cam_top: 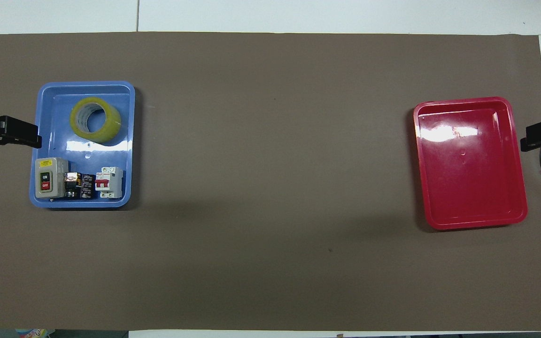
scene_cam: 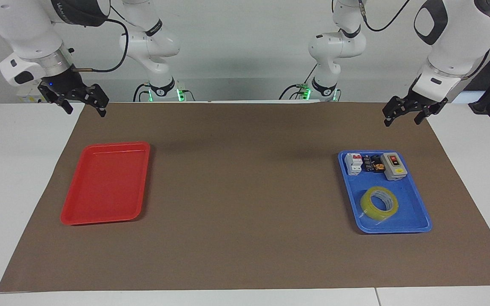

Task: Place and move tape with both arms
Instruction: 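Reach the left gripper down to the yellow tape roll in the blue tray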

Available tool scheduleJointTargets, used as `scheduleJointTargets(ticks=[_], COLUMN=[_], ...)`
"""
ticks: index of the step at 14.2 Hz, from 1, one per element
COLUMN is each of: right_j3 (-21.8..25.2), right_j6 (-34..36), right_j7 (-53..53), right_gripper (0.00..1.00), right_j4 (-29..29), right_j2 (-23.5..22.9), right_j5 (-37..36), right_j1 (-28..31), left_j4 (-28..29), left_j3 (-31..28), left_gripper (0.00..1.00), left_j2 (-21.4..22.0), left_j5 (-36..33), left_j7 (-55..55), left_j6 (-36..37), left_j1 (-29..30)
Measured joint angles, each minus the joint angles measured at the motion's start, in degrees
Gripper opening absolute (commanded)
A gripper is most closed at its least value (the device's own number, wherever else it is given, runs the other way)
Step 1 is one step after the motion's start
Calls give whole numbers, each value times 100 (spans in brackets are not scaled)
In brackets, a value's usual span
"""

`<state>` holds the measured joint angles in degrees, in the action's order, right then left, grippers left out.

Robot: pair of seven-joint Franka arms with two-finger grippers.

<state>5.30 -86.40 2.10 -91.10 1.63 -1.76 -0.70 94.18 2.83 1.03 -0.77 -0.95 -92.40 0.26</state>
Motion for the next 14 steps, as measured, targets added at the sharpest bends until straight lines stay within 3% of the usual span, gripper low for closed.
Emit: scheduleJointTargets(ticks=[10, 14], right_j3=[0, 0], right_j6=[0, 0], right_j7=[0, 0], right_gripper=[100, 100], right_j4=[0, 0], right_j2=[0, 0], right_j5=[0, 0], right_j1=[0, 2], left_j4=[27, 314], left_j3=[-16, -36], left_gripper=[100, 100], left_j2=[54, -305], left_j5=[0, 0], left_j7=[-1, 11], left_j6=[-98, -1031], left_j1=[13, 141])
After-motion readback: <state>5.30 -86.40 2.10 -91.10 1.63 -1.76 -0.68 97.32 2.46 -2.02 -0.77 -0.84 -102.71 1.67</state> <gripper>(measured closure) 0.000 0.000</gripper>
